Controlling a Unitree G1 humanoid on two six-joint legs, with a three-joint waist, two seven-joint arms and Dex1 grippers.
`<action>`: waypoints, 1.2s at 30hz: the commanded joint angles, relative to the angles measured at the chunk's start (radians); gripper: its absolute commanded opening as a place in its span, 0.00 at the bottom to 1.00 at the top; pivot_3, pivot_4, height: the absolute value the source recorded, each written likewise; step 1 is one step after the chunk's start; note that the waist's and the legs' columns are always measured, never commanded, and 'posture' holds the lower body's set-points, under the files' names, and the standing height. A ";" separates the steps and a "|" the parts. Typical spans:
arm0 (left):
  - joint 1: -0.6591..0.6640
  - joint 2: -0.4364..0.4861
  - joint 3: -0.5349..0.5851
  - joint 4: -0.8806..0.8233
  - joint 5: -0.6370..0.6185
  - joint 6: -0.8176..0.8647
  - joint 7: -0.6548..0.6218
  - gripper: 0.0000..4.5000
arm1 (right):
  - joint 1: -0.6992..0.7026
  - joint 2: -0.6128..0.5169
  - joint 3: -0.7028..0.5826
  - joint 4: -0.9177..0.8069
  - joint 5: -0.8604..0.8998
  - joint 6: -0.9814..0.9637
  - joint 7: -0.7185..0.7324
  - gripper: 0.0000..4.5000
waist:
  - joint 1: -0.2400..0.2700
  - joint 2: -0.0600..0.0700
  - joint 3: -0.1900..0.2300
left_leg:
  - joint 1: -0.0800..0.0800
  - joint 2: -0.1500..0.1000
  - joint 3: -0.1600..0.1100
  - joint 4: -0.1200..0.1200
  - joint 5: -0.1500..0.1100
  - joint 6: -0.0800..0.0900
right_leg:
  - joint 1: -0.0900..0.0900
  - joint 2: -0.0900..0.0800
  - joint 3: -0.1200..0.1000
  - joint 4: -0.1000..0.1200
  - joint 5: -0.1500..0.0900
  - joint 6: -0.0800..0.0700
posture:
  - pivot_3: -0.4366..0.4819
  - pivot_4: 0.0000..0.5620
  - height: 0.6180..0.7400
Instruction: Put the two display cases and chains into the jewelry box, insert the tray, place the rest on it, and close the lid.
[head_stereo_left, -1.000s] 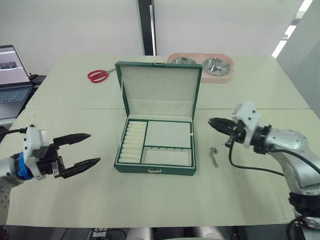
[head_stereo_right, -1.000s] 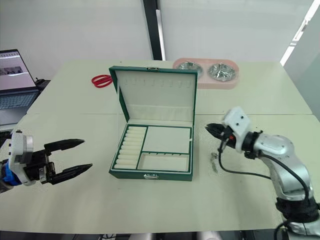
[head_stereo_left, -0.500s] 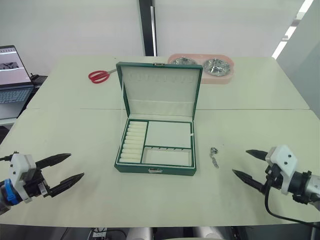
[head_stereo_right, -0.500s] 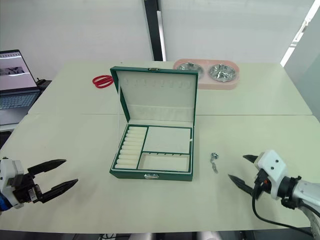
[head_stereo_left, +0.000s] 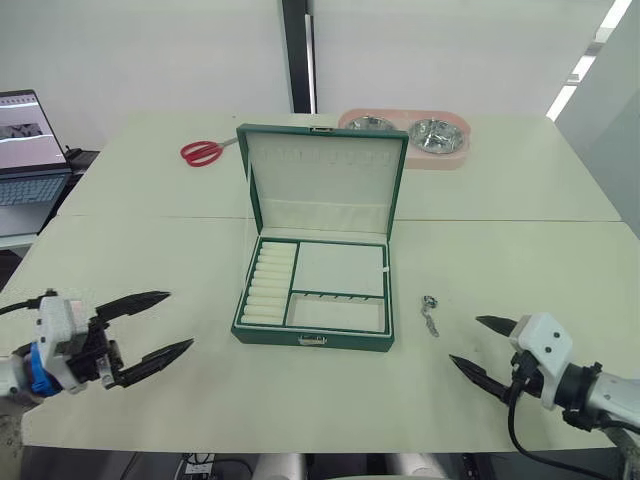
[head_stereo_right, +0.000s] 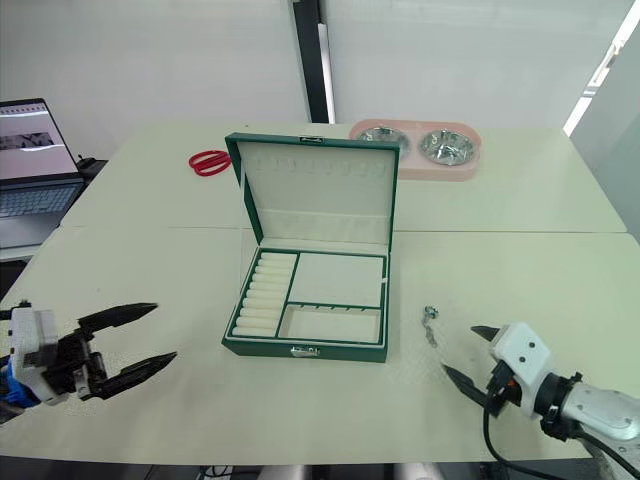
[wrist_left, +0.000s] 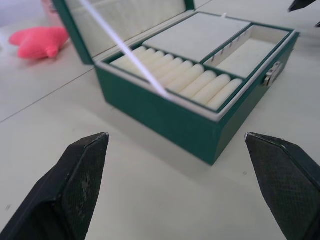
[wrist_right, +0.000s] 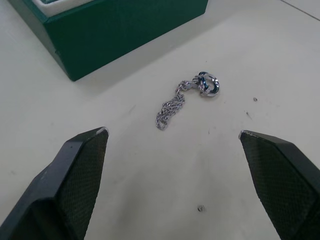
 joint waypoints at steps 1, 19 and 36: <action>-0.029 0.010 -0.047 -0.120 -0.041 0.032 -0.009 1.00 | -0.022 0.031 0.057 -0.029 -0.034 0.019 -0.078 0.99 | 0.000 0.000 0.000 | 0.000 0.000 0.000 0.000 0.000 0.000 | 0.000 0.000 0.000 0.000 0.000 0.000 | 0.48 0.27 1.00; -0.253 0.019 -0.257 -0.314 -0.095 0.145 -0.029 1.00 | -0.166 0.176 0.291 0.101 -0.175 0.113 -0.312 0.64 | -0.001 0.000 0.000 | 0.002 0.000 0.001 0.000 0.002 -0.003 | 0.000 0.001 0.002 0.001 0.000 0.000 | 0.48 0.27 1.00; -0.287 0.000 -0.277 -0.297 -0.082 0.144 -0.036 1.00 | -0.254 0.204 0.358 0.020 -0.162 0.434 -0.393 0.40 | -0.002 -0.002 -0.003 | 0.004 0.000 0.001 -0.001 0.001 -0.002 | 0.001 0.001 0.002 0.001 0.000 0.000 | 0.48 0.27 1.00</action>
